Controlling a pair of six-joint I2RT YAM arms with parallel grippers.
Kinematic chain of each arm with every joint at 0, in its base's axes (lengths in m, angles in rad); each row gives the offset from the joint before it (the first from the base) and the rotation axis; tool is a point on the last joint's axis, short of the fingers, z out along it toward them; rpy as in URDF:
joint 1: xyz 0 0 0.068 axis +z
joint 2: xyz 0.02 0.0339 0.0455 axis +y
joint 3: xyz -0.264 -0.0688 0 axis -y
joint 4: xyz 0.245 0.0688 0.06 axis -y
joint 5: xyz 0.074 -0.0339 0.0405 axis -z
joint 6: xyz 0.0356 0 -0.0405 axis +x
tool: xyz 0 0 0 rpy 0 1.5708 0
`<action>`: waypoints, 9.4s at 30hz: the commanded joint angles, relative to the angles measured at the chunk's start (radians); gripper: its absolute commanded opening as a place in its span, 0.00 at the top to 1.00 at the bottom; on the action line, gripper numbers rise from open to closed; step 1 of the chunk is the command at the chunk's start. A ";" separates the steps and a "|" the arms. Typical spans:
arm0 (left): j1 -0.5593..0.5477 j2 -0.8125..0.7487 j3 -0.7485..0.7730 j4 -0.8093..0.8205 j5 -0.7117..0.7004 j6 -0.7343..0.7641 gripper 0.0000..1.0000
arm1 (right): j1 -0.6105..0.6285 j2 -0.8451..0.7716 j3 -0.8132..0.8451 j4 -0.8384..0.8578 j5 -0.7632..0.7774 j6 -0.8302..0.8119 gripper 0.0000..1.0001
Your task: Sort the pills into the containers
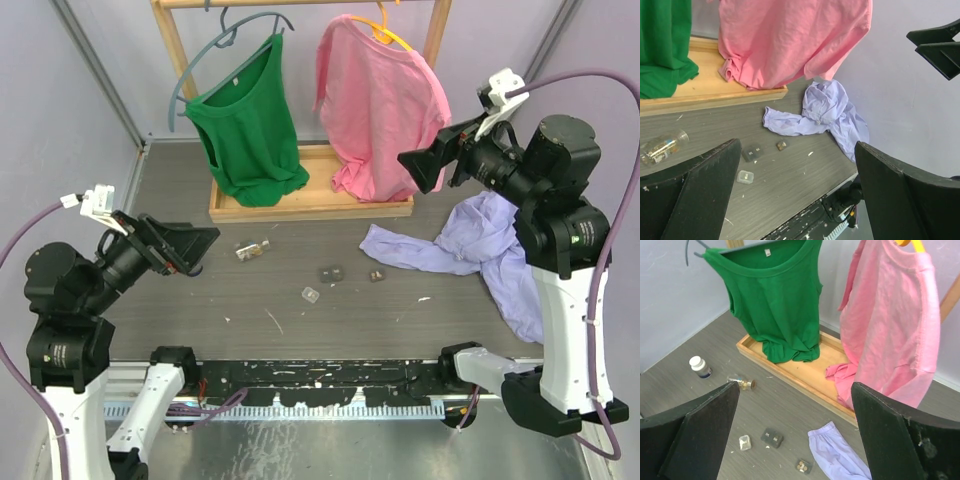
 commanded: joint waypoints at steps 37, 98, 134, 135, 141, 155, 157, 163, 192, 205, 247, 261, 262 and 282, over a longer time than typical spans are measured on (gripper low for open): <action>-0.058 -0.327 -0.761 0.350 0.144 0.050 0.02 | 0.195 0.211 -0.794 -0.030 -0.409 -1.366 0.00; -0.198 -0.291 -0.921 0.550 0.032 -0.052 0.02 | 0.457 0.703 -0.693 0.383 -0.142 -1.007 0.44; -0.525 -0.125 -1.046 0.951 -0.410 -0.397 0.05 | 0.354 0.493 -0.864 0.733 -0.290 0.049 0.78; -0.534 -0.127 -1.052 0.964 -0.435 -0.425 0.07 | 0.351 0.491 -0.874 0.763 -0.290 0.093 0.78; -0.628 -0.077 -1.046 0.974 -0.598 -0.513 0.18 | 0.334 0.490 -0.918 0.895 -0.310 0.296 0.79; -0.926 0.346 -0.945 1.156 -0.957 -0.528 0.23 | 0.333 0.475 -0.971 0.998 -0.247 0.445 0.80; -0.939 0.401 -0.932 1.202 -0.965 -0.519 0.24 | 0.333 0.473 -0.975 1.003 -0.241 0.449 0.80; -0.986 0.510 -0.874 1.229 -1.023 -0.492 0.28 | 0.333 0.472 -0.975 1.006 -0.237 0.481 0.80; -0.992 0.726 -0.744 1.163 -1.161 -0.477 0.41 | 0.333 0.470 -0.981 1.022 -0.258 0.518 0.80; -0.993 0.787 -0.666 1.062 -1.209 -0.466 0.50 | 0.333 0.466 -0.984 1.031 -0.269 0.524 0.80; -0.985 0.511 -0.843 1.072 -1.200 -0.415 1.00 | 0.254 0.435 -1.022 1.153 -0.383 0.619 0.49; -0.983 0.447 -0.900 1.135 -1.126 -0.380 1.00 | 0.235 0.442 -0.982 1.008 -0.306 0.491 0.59; -0.984 0.448 -0.901 1.140 -1.118 -0.381 1.00 | 0.236 0.442 -0.983 1.009 -0.309 0.491 0.60; -0.971 0.457 -0.984 1.288 -1.084 -0.469 1.00 | 0.179 0.348 -0.951 0.973 -0.427 0.348 0.46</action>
